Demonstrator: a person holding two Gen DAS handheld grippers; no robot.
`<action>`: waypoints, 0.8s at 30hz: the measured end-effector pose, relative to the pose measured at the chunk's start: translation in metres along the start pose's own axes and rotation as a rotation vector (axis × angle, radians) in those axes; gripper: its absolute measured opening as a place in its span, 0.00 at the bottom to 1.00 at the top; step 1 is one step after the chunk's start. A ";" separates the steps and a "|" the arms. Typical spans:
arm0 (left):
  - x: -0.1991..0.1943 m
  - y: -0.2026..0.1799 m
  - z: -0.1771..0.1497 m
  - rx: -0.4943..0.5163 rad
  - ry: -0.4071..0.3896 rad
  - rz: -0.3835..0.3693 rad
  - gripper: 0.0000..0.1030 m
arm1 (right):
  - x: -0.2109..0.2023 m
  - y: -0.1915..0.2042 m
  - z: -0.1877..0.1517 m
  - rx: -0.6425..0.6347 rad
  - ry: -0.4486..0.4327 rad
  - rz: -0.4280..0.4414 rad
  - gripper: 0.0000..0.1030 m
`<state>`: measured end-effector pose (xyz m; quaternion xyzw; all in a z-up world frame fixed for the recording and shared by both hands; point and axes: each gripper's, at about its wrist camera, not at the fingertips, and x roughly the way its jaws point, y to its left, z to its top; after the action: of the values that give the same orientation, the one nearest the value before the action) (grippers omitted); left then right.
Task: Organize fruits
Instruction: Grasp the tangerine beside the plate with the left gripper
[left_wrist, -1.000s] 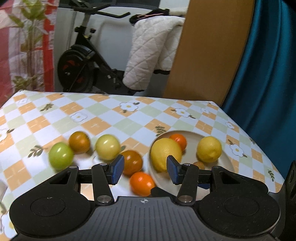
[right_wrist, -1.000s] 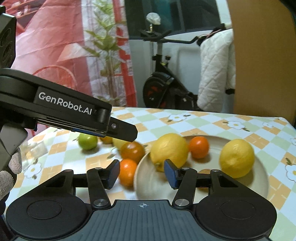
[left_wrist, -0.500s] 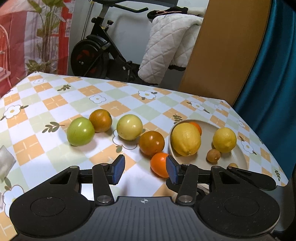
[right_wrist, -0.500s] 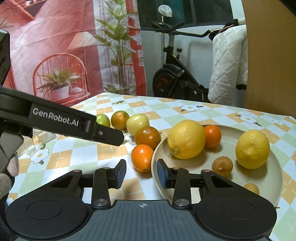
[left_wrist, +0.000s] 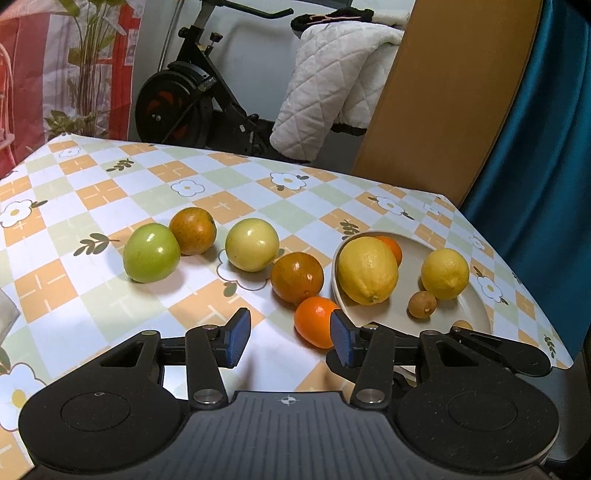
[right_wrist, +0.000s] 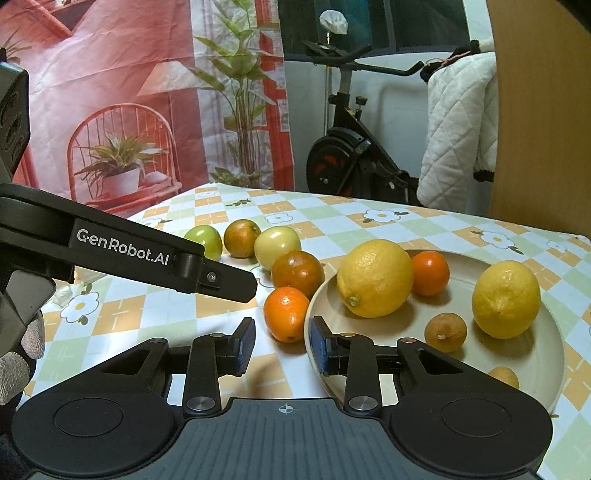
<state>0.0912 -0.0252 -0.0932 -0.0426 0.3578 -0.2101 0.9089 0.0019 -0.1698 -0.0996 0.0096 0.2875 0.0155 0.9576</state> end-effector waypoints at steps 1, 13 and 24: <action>0.001 0.000 0.000 -0.001 0.006 -0.003 0.45 | 0.000 0.000 0.000 0.001 0.001 0.000 0.29; 0.029 -0.006 0.017 -0.019 0.049 -0.033 0.45 | 0.000 -0.003 -0.001 0.022 0.002 -0.010 0.30; 0.052 -0.010 0.019 -0.005 0.097 -0.066 0.42 | 0.001 -0.002 -0.001 0.015 0.003 -0.008 0.30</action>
<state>0.1340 -0.0571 -0.1095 -0.0466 0.4003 -0.2408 0.8829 0.0024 -0.1716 -0.1014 0.0154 0.2892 0.0095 0.9571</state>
